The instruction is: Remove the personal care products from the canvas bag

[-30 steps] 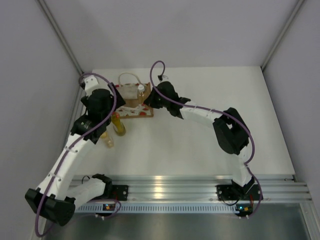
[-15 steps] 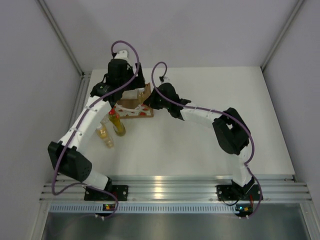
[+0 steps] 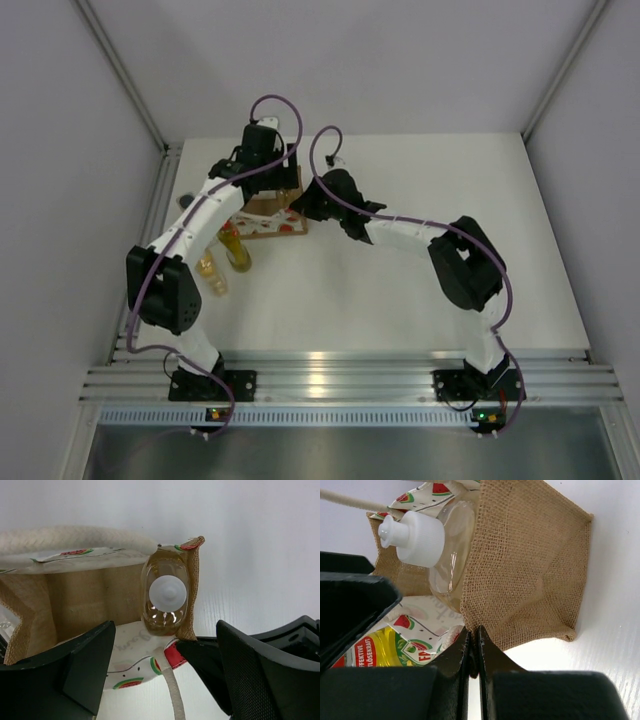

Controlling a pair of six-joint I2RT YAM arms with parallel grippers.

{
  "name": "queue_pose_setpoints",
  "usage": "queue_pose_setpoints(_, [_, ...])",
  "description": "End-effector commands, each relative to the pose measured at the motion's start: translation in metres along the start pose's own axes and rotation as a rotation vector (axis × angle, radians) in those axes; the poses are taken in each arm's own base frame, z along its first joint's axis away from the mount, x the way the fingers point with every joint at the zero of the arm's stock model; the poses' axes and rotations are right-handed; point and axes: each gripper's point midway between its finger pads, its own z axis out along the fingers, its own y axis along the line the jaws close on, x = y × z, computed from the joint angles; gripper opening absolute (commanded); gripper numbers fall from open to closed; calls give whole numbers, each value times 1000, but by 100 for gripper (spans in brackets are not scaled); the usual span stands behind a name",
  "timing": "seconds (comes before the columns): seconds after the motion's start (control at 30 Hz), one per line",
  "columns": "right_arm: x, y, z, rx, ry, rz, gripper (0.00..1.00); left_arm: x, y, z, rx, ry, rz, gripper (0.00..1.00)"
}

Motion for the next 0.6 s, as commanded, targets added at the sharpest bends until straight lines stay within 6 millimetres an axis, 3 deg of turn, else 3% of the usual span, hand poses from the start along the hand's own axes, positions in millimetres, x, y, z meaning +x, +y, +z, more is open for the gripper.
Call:
queue_pose_setpoints(0.0, [13, -31, -5, 83, 53, 32, 0, -9, -1, 10, -12, -14, 24, 85])
queue_pose_setpoints(0.3, [13, -31, -6, 66, 64, 59, 0, 8, 3, 43, -49, 41, 29, 78])
queue_pose_setpoints(0.47, [10, -30, -9, 59, 59, 61, 0, 7, 6, 45, -65, 38, 31, 73])
queue_pose_setpoints(0.57, [8, -31, -9, 59, 58, 61, 0, 6, 3, 38, -45, 34, 28, 77])
